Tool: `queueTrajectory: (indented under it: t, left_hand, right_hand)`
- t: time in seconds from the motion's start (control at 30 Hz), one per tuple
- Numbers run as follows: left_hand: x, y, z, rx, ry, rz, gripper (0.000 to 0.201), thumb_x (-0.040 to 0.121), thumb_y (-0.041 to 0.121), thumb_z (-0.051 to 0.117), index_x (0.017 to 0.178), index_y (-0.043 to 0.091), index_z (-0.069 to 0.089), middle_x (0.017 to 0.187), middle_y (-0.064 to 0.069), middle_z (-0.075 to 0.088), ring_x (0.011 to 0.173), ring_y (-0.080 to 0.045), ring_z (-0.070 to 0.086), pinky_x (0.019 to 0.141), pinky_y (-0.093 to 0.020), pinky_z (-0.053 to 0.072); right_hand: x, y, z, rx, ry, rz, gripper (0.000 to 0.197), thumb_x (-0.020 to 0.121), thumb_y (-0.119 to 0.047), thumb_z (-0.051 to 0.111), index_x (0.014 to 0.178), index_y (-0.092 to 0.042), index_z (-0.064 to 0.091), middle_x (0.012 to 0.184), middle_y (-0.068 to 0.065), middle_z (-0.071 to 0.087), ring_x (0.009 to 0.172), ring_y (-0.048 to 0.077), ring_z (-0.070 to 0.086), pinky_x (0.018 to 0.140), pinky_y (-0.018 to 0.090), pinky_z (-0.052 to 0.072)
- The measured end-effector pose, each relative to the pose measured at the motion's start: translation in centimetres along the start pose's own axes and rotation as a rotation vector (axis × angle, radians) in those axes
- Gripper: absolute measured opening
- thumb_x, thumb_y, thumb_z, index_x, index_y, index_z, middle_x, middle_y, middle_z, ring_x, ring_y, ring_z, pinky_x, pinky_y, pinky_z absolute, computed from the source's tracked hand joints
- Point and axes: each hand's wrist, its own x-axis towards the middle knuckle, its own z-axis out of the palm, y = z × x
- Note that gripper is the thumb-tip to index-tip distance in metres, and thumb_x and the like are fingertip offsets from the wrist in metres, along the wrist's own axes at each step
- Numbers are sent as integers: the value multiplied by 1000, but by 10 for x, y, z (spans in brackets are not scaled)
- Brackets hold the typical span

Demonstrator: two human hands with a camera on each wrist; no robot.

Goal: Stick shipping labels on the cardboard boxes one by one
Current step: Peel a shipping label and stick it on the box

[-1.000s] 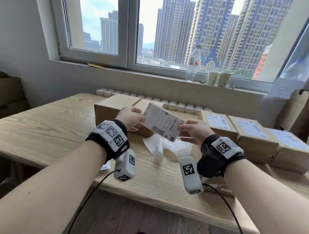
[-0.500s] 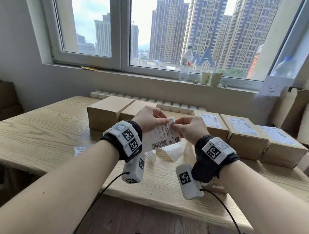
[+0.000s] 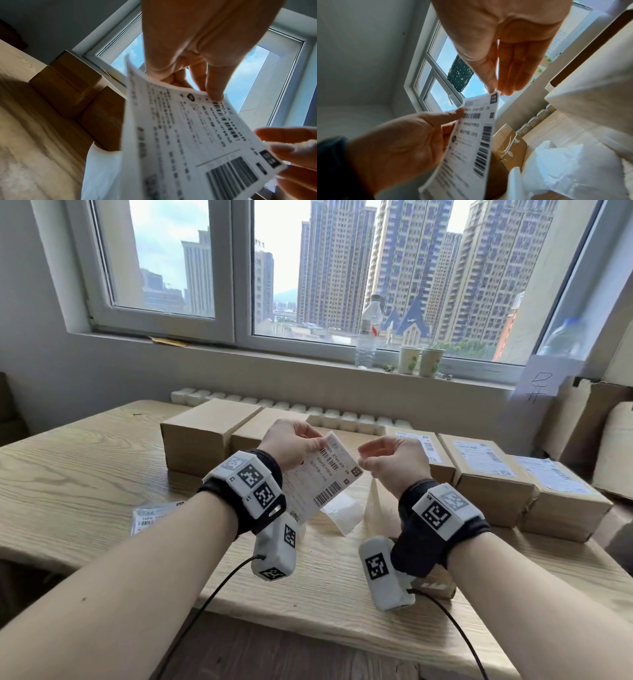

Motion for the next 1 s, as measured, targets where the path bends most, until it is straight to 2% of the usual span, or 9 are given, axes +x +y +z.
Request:
queueTrajectory:
  t: [0.07,0.13,0.27,0.37,0.5,0.6,0.7,0.83,1.0]
  left_hand:
    - [0,0,1,1,-21,0,11,83,26,70,78,17,66,81,-4,69,69,-15,61,70,-29,51]
    - [-1,0,3,-4,-54,15,10,82,25,71,77,17,67,79,-4,69,69,-15,62,70,-30,51]
    - [-4,4,6,9,-124,43,8,83,19,70,86,11,71,88,-11,71,77,-19,63,82,-36,53]
    - [-5,5,6,22,-151,61,15,82,17,70,94,8,72,87,-9,70,80,-19,62,86,-37,51]
    - [-6,3,6,22,-178,54,17,81,19,71,94,8,72,88,-9,71,82,-20,64,85,-38,52]
    - [-6,4,7,6,-177,49,21,81,18,71,98,5,72,91,-14,71,74,-20,63,75,-33,53]
    - [-8,5,8,5,-191,46,22,82,17,71,100,4,71,90,-14,70,71,-19,63,73,-30,53]
    - [-9,3,9,11,-182,38,22,82,19,70,99,4,72,92,-15,71,75,-22,64,78,-35,54]
    - [-8,3,9,29,-186,42,23,82,20,71,98,4,71,83,-8,69,69,-17,62,74,-30,53]
  right_hand:
    - [0,-5,0,9,23,-47,19,73,-9,76,65,-25,68,80,-5,73,84,13,68,89,35,53]
    - [0,-10,2,-11,5,-114,19,73,-9,75,65,-25,70,77,-5,73,81,12,68,86,32,54]
    - [-1,-12,7,-76,-20,-172,9,74,-16,76,73,-25,74,77,-6,73,79,11,69,74,28,57]
    - [0,-9,7,-95,-16,-172,7,73,-19,77,77,-24,75,77,-6,72,79,12,69,70,26,56]
    - [0,-8,6,-97,-21,-171,8,71,-20,80,76,-23,75,75,-7,72,78,11,69,79,31,57]
    - [1,-7,6,-132,-17,-177,11,69,-21,81,68,-28,72,74,-8,72,79,10,69,83,34,55]
    - [1,-6,6,-151,-9,-186,14,69,-21,81,65,-28,69,73,-8,72,77,11,68,81,35,56]
    - [0,-5,8,-190,20,-208,17,68,-24,81,61,-30,66,72,-9,71,74,10,68,78,36,57]
    - [-2,-5,9,-248,36,-213,20,69,-27,79,58,-31,63,72,-10,70,75,11,67,77,35,57]
